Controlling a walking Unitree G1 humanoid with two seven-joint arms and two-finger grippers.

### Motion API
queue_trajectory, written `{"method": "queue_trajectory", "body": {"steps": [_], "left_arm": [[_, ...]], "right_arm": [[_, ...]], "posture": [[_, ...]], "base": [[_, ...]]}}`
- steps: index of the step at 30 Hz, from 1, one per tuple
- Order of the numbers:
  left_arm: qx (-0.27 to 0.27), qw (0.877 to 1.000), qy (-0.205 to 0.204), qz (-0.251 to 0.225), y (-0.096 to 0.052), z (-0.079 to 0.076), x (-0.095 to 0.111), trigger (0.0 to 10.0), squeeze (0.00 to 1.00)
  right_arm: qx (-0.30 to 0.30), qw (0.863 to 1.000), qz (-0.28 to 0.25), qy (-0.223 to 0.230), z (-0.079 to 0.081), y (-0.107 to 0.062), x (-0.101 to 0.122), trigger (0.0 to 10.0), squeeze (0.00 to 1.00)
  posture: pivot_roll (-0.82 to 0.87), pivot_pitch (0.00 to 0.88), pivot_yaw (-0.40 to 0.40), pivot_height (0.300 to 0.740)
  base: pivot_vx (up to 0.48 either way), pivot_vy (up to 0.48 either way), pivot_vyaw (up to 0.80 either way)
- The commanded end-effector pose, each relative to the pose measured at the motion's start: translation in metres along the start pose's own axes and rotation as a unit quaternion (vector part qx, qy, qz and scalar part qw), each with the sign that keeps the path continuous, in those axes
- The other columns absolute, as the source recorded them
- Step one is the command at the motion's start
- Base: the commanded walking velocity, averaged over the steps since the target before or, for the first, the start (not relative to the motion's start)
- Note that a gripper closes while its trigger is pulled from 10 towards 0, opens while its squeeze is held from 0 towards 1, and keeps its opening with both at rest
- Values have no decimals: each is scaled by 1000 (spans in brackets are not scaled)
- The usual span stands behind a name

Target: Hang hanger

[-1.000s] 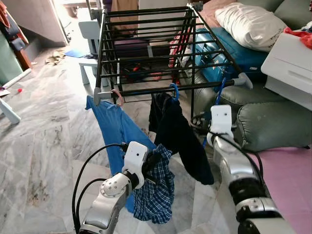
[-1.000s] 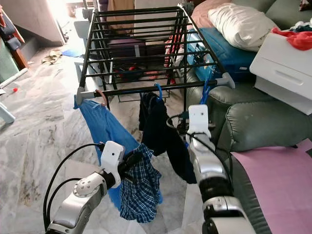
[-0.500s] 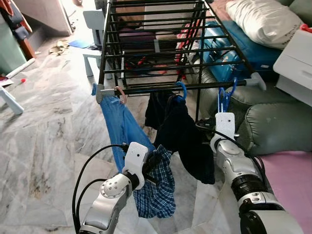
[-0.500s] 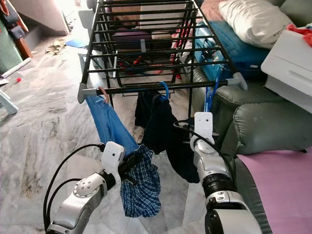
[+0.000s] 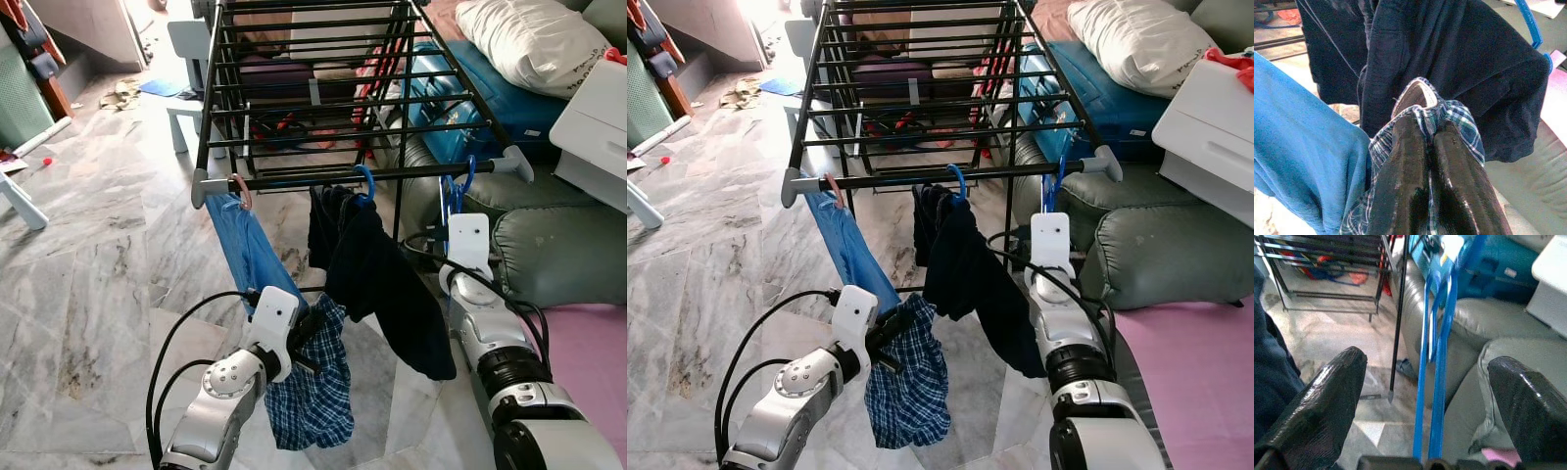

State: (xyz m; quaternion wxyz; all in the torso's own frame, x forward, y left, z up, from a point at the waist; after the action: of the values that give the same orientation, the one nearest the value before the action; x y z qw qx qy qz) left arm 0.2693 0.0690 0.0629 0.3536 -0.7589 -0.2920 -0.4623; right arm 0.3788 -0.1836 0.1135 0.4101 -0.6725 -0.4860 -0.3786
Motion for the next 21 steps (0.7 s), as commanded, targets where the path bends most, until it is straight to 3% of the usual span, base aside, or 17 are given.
{"method": "queue_trajectory", "body": {"steps": [1,5,15,16,20,21], "left_arm": [[0,1000,7,0,-1,-1,1,10000,0],[0,1000,5,1,0,-1,0,10000,0],[-1,1000,6,5,2,-1,0,10000,0],[0,1000,7,6,2,-1,0,10000,0],[0,1000,7,7,3,-1,0,10000,0],[0,1000,7,7,3,-1,0,10000,0]], "right_arm": [[-9,1000,-20,0,-2,2,12,10000,0],[-23,1000,12,-1,-9,6,7,10000,0],[-2,998,58,23,-4,11,0,10000,0],[-3,997,67,25,-5,11,-2,0,0],[-10,996,89,24,-7,12,-9,0,0],[-13,995,96,26,-9,12,-11,824,0]], "posture": [[-10,69,11,740],[-13,68,8,740],[-9,61,4,740],[-8,59,4,740],[-7,57,3,740],[-7,57,3,740]], "base": [[0,0,0],[0,0,0],[0,0,0],[0,0,0],[0,0,0],[0,0,0]]}}
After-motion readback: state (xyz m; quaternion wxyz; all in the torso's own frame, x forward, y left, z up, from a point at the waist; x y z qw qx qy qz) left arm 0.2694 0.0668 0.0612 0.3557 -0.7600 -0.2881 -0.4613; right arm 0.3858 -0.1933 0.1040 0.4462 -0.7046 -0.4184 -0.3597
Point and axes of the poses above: a point about 5 cm out from each wrist's last joint towards the gripper, its own y axis pointing out of the wrist towards the gripper, its own x axis along the axis of the wrist's last joint, z = x × y, the point moved 1 cm from there along y, pointing out of the wrist towards the gripper, and after that the axes turned 11 degrees about -y, right-handed, at the moved point
